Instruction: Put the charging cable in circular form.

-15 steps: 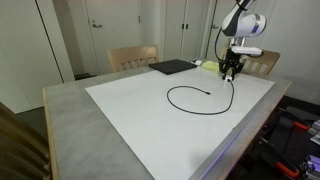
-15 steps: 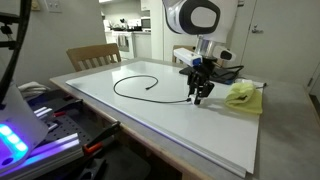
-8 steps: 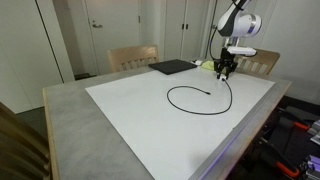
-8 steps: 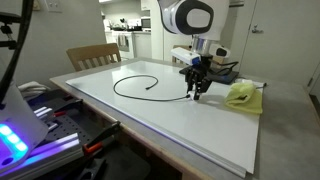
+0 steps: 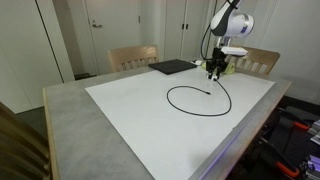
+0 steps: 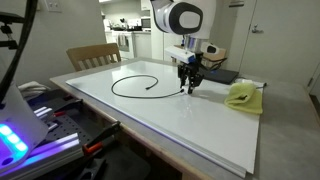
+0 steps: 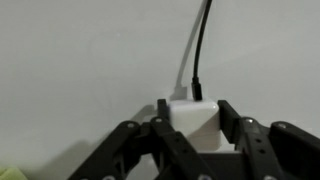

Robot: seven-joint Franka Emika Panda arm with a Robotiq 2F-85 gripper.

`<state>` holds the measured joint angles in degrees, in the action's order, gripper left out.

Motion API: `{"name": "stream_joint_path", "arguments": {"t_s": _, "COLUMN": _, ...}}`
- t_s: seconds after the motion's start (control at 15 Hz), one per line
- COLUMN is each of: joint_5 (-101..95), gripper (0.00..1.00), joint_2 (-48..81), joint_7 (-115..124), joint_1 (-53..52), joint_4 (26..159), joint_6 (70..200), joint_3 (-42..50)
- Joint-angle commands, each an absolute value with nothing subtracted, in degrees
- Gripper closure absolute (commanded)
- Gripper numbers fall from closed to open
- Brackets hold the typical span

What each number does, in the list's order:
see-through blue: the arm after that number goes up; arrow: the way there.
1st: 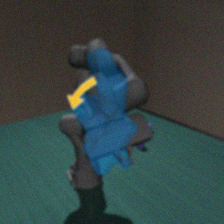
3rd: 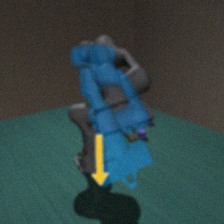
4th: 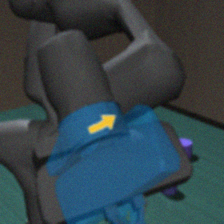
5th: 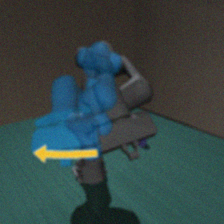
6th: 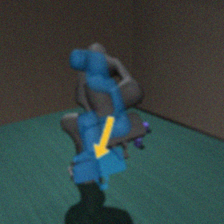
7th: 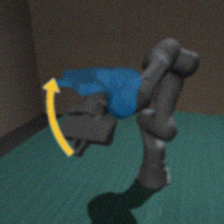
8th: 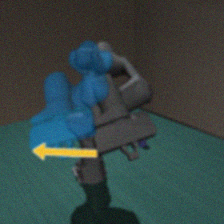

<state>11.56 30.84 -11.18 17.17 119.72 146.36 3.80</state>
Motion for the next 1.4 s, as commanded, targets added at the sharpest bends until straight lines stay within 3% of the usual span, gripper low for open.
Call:
{"name": "stream_joint_path", "arguments": {"t_s": 0.0, "joint_5": 10.2, "gripper": 0.73, "joint_2": 31.1, "joint_7": -14.2, "joint_1": 17.0, "joint_4": 119.3, "joint_6": 146.1, "joint_3": 2.5}}
{"name": "stream_joint_path", "arguments": {"t_s": 0.13, "joint_5": 8.6, "gripper": 0.73, "joint_2": 31.0, "joint_7": -13.7, "joint_1": 15.6, "joint_4": 119.5, "joint_6": 146.2, "joint_3": 2.9}}
{"name": "stream_joint_path", "arguments": {"t_s": 0.2, "joint_5": 9.9, "gripper": 0.48, "joint_2": 30.8, "joint_7": -13.0, "joint_1": 16.5, "joint_4": 119.7, "joint_6": 146.2, "joint_3": 2.7}}
{"name": "stream_joint_path", "arguments": {"t_s": 0.53, "joint_5": 9.2, "gripper": 0.48, "joint_2": 30.8, "joint_7": -12.9, "joint_1": 15.6, "joint_4": 119.7, "joint_6": 146.2, "joint_3": 2.6}}
{"name": "stream_joint_path", "arguments": {"t_s": 0.6, "joint_5": 10.1, "gripper": 0.73, "joint_2": 30.9, "joint_7": -13.8, "joint_1": 16.4, "joint_4": 119.9, "joint_6": 146.4, "joint_3": 2.0}}
{"name": "stream_joint_path", "arguments": {"t_s": 1.33, "joint_5": 5.7, "gripper": 0.73, "joint_2": 34.3, "joint_7": -37.6, "joint_1": 17.1, "joint_4": 115.0, "joint_6": 144.4, "joint_3": -5.4}}
